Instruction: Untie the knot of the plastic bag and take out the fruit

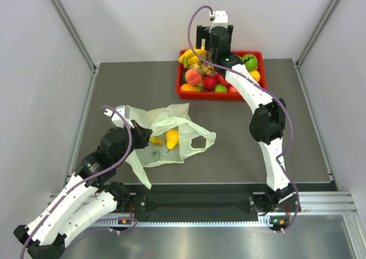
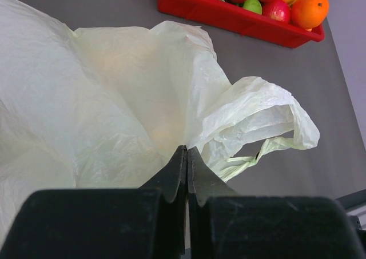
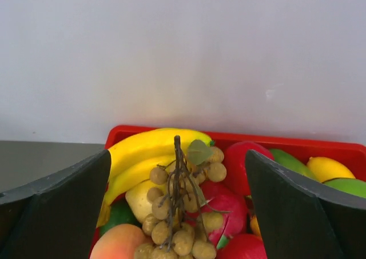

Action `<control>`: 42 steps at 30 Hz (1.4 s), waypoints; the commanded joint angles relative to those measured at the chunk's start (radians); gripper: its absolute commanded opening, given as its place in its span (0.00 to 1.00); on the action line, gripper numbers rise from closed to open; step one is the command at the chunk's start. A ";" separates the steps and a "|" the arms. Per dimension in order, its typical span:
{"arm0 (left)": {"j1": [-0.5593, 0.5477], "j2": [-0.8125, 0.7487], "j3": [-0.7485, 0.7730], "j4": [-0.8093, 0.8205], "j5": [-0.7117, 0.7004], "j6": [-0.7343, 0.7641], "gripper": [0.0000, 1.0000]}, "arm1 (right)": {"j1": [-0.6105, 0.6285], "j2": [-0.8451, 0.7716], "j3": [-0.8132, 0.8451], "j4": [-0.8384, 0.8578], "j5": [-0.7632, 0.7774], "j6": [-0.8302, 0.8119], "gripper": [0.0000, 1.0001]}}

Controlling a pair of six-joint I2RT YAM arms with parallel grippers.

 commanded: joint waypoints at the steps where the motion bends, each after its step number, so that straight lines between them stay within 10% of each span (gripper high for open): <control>1: -0.002 -0.018 0.027 0.031 0.011 -0.009 0.00 | -0.008 -0.154 -0.050 0.023 -0.042 0.006 1.00; 11: -0.002 0.009 0.025 0.072 0.048 -0.007 0.00 | 0.131 -0.857 -0.791 -0.029 -0.188 -0.022 1.00; 20: -0.002 -0.005 0.039 0.078 0.031 0.002 0.00 | 0.571 -1.188 -1.087 -0.190 -0.362 0.041 0.94; 25: -0.002 0.000 0.054 0.085 0.029 0.002 0.00 | 0.777 -1.137 -1.175 -0.147 -0.385 0.085 0.74; 30: -0.002 0.017 0.062 0.097 0.028 -0.004 0.00 | 0.898 -0.927 -1.148 -0.094 -0.367 0.116 0.24; 34: -0.002 0.027 0.068 0.100 0.023 -0.004 0.00 | 0.900 -0.791 -1.109 -0.035 -0.230 0.150 0.04; 42: -0.002 0.031 0.060 0.103 0.006 -0.010 0.00 | 0.807 -0.540 -1.023 0.015 0.070 0.272 0.21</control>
